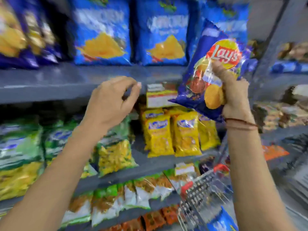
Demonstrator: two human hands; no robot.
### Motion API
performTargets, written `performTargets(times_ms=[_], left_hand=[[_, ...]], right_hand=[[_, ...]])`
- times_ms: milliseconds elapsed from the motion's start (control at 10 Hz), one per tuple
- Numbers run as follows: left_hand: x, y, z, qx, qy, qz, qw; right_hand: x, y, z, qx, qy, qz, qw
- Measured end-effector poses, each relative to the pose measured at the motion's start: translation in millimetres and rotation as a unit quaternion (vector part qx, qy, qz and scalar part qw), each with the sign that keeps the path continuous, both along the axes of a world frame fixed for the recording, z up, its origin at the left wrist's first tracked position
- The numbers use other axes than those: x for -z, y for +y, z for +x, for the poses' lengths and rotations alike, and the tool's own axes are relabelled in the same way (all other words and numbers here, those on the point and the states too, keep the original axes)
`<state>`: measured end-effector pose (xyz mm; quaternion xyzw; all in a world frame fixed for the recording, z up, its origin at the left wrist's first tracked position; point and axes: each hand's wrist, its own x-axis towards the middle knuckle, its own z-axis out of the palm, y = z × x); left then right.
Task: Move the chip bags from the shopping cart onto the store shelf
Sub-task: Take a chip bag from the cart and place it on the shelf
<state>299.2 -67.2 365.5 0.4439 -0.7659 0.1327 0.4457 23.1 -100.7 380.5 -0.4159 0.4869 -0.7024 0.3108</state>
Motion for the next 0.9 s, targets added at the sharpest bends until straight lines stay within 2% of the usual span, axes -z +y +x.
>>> performTargets(times_ms=[100,200,400,600,700,900], left_hand=[[-28.7,17.6,54.8,-0.074,0.02,-0.054,0.996],[-42.5,31.0,104.8,-0.162,0.03,-0.078,0.983],[-27.9,52.9,186.0,-0.297,0.061,-0.033,0.952],[-3.4,62.7,221.0,-0.348,0.028,0.08,0.934],[1.3,62.8,225.3,-0.366,0.008,0.101,0.925],[9.0,60.3,229.2,-0.375,-0.001,0.099,0.922]], right_hand=[[-53.2,-6.9,79.6,-0.113,-0.066,-0.108,0.985],[-70.9,-19.3,132.0,-0.204,-0.08,-0.165,0.962],[-95.6,-22.4,251.0,-0.331,-0.076,-0.154,0.928],[-90.4,-35.3,334.4,-0.347,-0.025,-0.131,0.928],[-87.2,-43.9,365.0,-0.344,0.0,-0.148,0.927],[-83.8,-54.4,405.8,-0.32,0.067,-0.12,0.937]])
